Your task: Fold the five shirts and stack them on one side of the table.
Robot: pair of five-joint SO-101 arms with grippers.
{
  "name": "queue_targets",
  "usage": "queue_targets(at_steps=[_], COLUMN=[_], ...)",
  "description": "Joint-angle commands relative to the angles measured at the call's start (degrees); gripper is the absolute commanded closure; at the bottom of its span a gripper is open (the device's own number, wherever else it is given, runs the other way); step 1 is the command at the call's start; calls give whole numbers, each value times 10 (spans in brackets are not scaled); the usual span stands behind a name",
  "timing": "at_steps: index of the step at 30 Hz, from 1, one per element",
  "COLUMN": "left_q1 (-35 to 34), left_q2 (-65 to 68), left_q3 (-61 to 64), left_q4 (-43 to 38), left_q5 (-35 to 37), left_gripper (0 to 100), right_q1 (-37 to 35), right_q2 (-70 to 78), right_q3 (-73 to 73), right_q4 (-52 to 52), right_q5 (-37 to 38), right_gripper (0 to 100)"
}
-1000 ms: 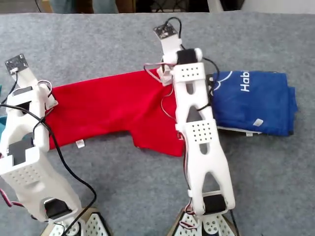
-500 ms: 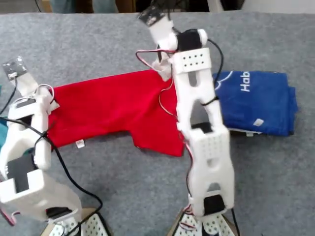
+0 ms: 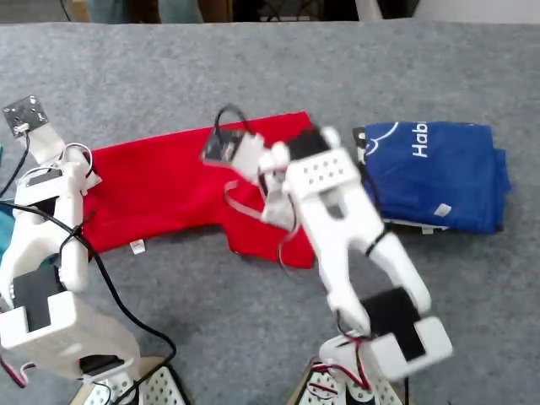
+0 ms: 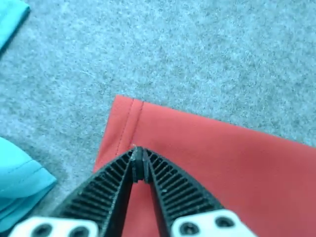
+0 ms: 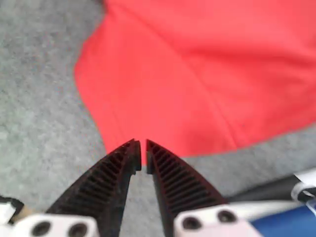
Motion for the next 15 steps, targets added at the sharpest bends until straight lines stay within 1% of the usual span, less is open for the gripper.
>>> queue_targets(at_steps=[1,3,4,9,15], left_q1=[4,4,4,4,4], left_q2=[-26,-22,-19,-19,-19], left_q3=[0,0,-3,-9,-7], left_q4=[-9,-9,-9,-8,-8], left_q5=[5,5,5,5,5], left_gripper=[970,970,970,970,970], right_q1=[-18,-27,-30,-47,-50], right_q2=[-67,-83,-89,-92,-48], right_q3=[116,153,167,216,251], right_q4=[-88,-98,-98,-111,-202], right_q5=[8,10,10,10,8], right_gripper=[831,778,769,767,766])
